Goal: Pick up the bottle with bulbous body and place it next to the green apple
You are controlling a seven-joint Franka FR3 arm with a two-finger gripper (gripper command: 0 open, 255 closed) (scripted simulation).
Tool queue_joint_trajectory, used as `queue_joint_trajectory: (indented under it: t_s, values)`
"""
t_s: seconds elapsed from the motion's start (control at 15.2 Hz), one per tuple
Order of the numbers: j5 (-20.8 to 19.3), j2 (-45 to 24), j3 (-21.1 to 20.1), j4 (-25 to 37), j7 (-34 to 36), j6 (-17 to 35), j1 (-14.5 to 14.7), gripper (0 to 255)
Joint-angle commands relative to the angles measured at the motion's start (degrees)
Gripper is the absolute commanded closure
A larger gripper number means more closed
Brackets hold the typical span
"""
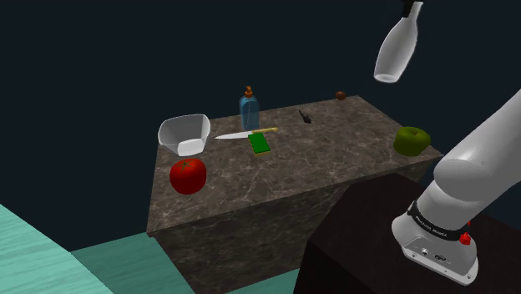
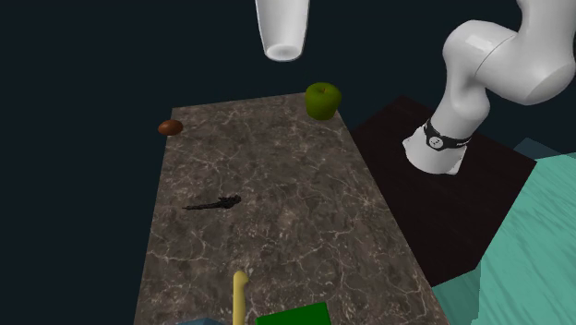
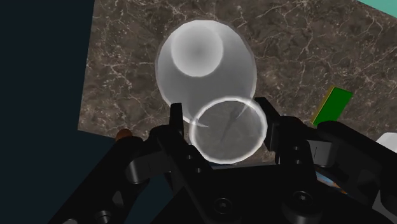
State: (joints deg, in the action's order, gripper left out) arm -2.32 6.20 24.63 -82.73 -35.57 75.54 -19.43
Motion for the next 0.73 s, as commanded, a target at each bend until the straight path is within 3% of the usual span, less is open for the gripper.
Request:
queue_joint_trajectory:
  t_s: [0.0,0.4,0.66]
  values:
    - [0.2,-1.1,1.9,2.0,-3.3,-0.9,-1.3,255]
    - [3.0,-7.5,8.1,12.4,-14.1,-5.7,-6.6,255]
    - [7.5,-14.7,12.2,22.6,-22.1,-10.1,-12.5,255]
